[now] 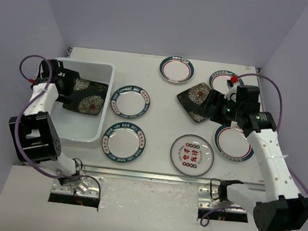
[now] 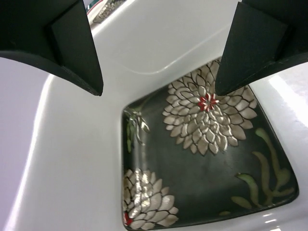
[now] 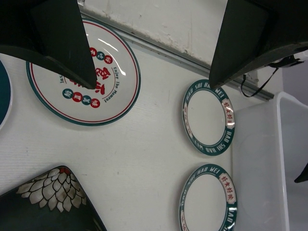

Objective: Place the plates into the plastic bin on the countertop

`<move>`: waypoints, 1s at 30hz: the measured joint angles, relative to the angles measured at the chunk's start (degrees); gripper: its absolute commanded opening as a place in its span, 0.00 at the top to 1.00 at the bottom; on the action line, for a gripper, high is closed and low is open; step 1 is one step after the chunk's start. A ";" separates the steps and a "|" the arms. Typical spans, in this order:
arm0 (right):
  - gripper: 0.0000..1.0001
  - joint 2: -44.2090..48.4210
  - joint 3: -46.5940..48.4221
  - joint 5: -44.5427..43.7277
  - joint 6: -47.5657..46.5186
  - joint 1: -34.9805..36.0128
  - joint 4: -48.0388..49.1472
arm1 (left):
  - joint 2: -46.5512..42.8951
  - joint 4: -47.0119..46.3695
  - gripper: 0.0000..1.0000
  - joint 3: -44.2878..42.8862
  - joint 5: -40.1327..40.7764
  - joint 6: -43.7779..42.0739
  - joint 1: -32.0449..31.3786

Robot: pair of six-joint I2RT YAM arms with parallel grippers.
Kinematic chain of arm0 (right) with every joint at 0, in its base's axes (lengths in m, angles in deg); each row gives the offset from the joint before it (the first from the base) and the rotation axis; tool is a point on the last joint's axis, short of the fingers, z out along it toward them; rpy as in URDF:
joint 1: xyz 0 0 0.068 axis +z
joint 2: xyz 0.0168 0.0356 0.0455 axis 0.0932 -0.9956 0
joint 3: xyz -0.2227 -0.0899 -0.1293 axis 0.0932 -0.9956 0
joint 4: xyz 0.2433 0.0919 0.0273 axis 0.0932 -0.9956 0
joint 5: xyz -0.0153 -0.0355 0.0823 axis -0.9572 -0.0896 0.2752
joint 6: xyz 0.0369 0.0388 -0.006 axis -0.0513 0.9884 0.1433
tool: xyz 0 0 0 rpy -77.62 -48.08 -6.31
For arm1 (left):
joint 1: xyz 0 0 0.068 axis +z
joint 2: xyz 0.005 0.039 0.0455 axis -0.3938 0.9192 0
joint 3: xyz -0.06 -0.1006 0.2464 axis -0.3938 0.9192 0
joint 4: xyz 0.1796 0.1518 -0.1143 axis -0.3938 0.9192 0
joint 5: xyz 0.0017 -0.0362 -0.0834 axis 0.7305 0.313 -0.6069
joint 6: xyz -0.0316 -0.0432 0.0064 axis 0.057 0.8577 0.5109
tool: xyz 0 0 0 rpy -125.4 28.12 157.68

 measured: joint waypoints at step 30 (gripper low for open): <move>0.01 -23.36 -14.99 -19.85 19.80 -3.90 28.33 | -26.16 12.93 0.00 -3.80 -14.18 -21.06 -21.13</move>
